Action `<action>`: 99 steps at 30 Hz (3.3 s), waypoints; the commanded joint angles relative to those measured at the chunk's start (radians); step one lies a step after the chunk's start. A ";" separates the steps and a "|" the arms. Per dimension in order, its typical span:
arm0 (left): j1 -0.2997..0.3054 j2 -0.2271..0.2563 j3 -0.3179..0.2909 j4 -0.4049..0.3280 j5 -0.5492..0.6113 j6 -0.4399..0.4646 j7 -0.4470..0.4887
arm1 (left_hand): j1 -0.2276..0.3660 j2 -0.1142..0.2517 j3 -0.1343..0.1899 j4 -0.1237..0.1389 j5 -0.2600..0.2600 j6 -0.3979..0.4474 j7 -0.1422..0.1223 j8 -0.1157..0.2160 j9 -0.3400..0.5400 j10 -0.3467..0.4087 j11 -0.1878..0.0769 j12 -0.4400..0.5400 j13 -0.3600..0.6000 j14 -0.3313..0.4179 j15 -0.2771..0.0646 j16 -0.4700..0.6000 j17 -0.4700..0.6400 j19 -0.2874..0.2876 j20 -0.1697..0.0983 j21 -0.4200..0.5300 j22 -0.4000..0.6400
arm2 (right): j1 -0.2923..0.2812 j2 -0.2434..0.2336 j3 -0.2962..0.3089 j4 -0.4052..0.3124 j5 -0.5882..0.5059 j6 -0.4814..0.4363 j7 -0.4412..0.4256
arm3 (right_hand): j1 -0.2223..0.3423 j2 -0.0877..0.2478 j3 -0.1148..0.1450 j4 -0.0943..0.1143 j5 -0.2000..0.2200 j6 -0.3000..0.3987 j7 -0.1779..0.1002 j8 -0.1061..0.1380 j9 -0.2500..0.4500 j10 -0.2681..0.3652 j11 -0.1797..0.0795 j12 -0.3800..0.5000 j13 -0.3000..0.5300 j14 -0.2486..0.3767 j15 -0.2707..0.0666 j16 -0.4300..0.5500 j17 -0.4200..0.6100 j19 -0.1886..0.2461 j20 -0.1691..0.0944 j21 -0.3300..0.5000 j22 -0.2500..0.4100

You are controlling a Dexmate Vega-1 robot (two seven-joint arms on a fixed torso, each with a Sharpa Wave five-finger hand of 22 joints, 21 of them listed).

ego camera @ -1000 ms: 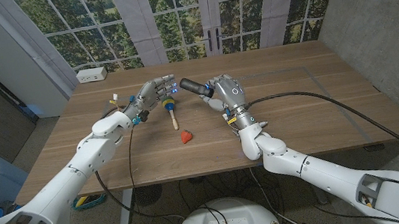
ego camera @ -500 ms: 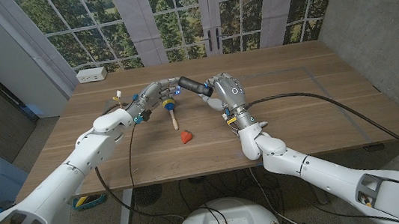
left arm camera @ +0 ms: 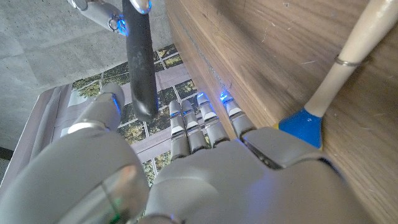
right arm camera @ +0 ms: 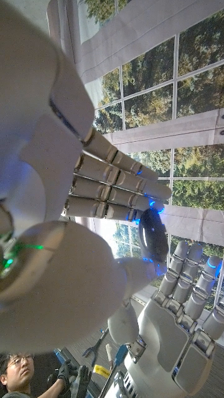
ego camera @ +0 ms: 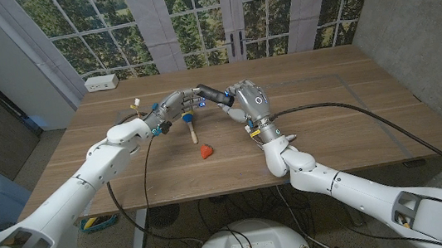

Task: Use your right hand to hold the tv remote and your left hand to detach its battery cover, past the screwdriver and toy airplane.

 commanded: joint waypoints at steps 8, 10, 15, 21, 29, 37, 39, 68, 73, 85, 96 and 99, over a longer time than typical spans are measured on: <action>0.012 -0.050 -0.013 0.029 -0.042 -0.049 -0.008 | 0.080 0.084 -0.019 0.001 0.008 0.151 0.001 0.103 0.035 0.205 -0.004 0.065 0.031 0.110 -0.079 0.040 0.004 0.077 -0.002 0.031 0.009 | 0.007 0.008 -0.007 0.013 0.000 0.005 -0.011 | 0.126 0.123 0.030 -0.003 0.007 0.112 -0.114 0.008 0.000 0.173 -0.172 0.003 0.004 0.021 -0.139 -0.012 0.016 -0.006 -0.020 0.011 0.002; 0.013 -0.051 -0.015 0.028 -0.044 -0.050 -0.005 | 0.095 0.101 -0.017 -0.001 0.010 0.167 0.000 0.115 0.040 0.228 -0.008 0.073 0.036 0.114 -0.083 0.041 0.004 0.084 0.000 0.034 0.010 | 0.008 0.008 -0.007 0.015 0.001 0.008 -0.012 | 0.125 0.123 0.030 -0.002 0.007 0.112 -0.113 0.008 0.001 0.175 -0.173 0.002 0.002 0.022 -0.139 -0.014 0.018 -0.007 -0.020 0.013 0.002; 0.017 -0.052 -0.018 0.022 -0.044 -0.046 0.012 | 0.157 0.140 -0.019 -0.010 0.011 0.209 -0.012 0.160 0.063 0.301 -0.019 0.100 0.057 0.152 -0.098 0.054 0.004 0.115 -0.008 0.049 0.013 | 0.012 0.012 -0.007 0.023 0.006 0.017 -0.020 | 0.123 0.122 0.029 -0.002 0.008 0.111 -0.112 0.008 0.000 0.177 -0.172 0.001 0.001 0.023 -0.139 -0.019 0.023 -0.009 -0.020 0.015 0.001; 0.026 -0.057 -0.025 0.006 -0.036 -0.043 0.062 | 0.298 0.212 -0.025 -0.022 0.015 0.266 -0.028 0.255 0.128 0.438 -0.053 0.164 0.120 0.217 -0.134 0.091 0.013 0.171 -0.037 0.088 0.025 | 0.017 0.016 -0.006 0.030 0.011 0.025 -0.030 | 0.121 0.121 0.029 -0.002 0.008 0.112 -0.112 0.009 -0.001 0.174 -0.176 0.002 0.008 0.026 -0.139 -0.024 0.029 -0.011 -0.018 0.017 0.001; 0.036 -0.071 -0.037 0.007 -0.043 -0.059 0.087 | 0.395 0.268 -0.042 -0.012 0.010 0.306 -0.017 0.343 0.196 0.535 -0.072 0.218 0.181 0.290 -0.169 0.147 0.039 0.209 -0.072 0.134 0.046 | 0.021 0.021 -0.004 0.042 0.020 0.040 -0.041 | 0.121 0.121 0.029 -0.003 0.008 0.112 -0.113 0.010 -0.001 0.176 -0.174 -0.001 0.006 0.030 -0.140 -0.030 0.041 -0.014 -0.018 0.022 0.001; 0.036 -0.083 -0.044 0.028 -0.071 -0.077 0.054 | 0.370 0.302 -0.032 0.029 0.006 0.283 -0.005 0.372 0.237 0.542 -0.075 0.230 0.214 0.298 -0.160 0.132 0.031 0.200 -0.066 0.154 0.063 | 0.025 0.030 -0.003 0.069 0.032 0.056 -0.064 | 0.121 0.121 0.029 -0.004 0.009 0.111 -0.114 0.010 -0.001 0.178 -0.174 -0.002 0.005 0.032 -0.139 -0.036 0.048 -0.016 -0.017 0.025 0.001; 0.034 -0.087 -0.045 0.035 -0.080 -0.079 0.042 | 0.353 0.310 -0.025 0.049 0.007 0.273 0.005 0.384 0.254 0.543 -0.073 0.234 0.227 0.298 -0.158 0.125 0.030 0.194 -0.062 0.161 0.069 | 0.026 0.032 -0.003 0.073 0.034 0.056 -0.066 | 0.120 0.122 0.030 -0.003 0.009 0.112 -0.113 0.011 -0.001 0.177 -0.175 -0.002 0.007 0.033 -0.138 -0.037 0.050 -0.017 -0.017 0.026 0.001; 0.069 -0.149 -0.082 0.076 -0.126 -0.181 0.044 | 0.110 0.318 0.122 0.342 0.035 0.336 0.009 0.547 0.379 0.634 -0.039 0.270 0.326 0.355 -0.152 0.098 0.070 0.184 -0.062 0.295 0.129 | 0.035 0.043 -0.007 0.098 0.052 0.064 -0.090 | 0.119 0.121 0.031 -0.005 0.009 0.112 -0.112 0.013 -0.001 0.181 -0.175 -0.004 0.013 0.043 -0.139 -0.060 0.082 -0.025 -0.017 0.040 0.001; 0.079 -0.170 -0.094 0.085 -0.127 -0.211 0.070 | 0.039 0.294 0.107 0.345 0.028 0.322 -0.035 0.517 0.331 0.574 -0.031 0.226 0.317 0.360 -0.150 0.098 0.076 0.192 -0.062 0.321 0.131 | 0.039 0.046 -0.009 0.105 0.053 0.060 -0.089 | 0.117 0.121 0.032 -0.004 0.010 0.111 -0.113 0.013 -0.002 0.183 -0.177 -0.006 0.011 0.042 -0.138 -0.065 0.086 -0.026 -0.017 0.043 0.001; 0.090 -0.184 -0.108 0.089 -0.110 -0.256 0.111 | 0.006 0.291 0.113 0.323 0.028 0.328 -0.040 0.500 0.291 0.541 -0.035 0.205 0.322 0.356 -0.153 0.088 0.072 0.166 -0.052 0.325 0.126 | 0.056 0.060 -0.019 0.131 0.059 0.068 -0.089 | 0.119 0.121 0.035 -0.006 0.010 0.111 -0.113 0.013 -0.003 0.184 -0.175 -0.009 0.011 0.045 -0.140 -0.076 0.097 -0.029 -0.017 0.049 0.001; 0.112 -0.190 -0.119 0.082 -0.045 -0.333 0.182 | -0.012 0.295 0.115 0.316 0.027 0.328 -0.042 0.488 0.266 0.539 -0.040 0.200 0.325 0.354 -0.156 0.089 0.081 0.144 -0.070 0.325 0.121 | 0.062 0.062 -0.023 0.130 0.062 0.059 -0.079 | 0.117 0.120 0.036 -0.005 0.011 0.110 -0.112 0.013 -0.003 0.181 -0.175 -0.011 0.013 0.047 -0.140 -0.087 0.106 -0.030 -0.017 0.054 0.000; 0.120 -0.189 -0.118 0.076 0.003 -0.368 0.223 | -0.015 0.295 0.116 0.315 0.028 0.329 -0.042 0.486 0.260 0.538 -0.038 0.198 0.325 0.354 -0.157 0.089 0.082 0.134 -0.074 0.323 0.120 | 0.062 0.063 -0.023 0.129 0.064 0.057 -0.076 | 0.117 0.120 0.036 -0.005 0.011 0.113 -0.112 0.014 -0.004 0.182 -0.175 -0.011 0.015 0.048 -0.139 -0.089 0.109 -0.030 -0.017 0.055 0.000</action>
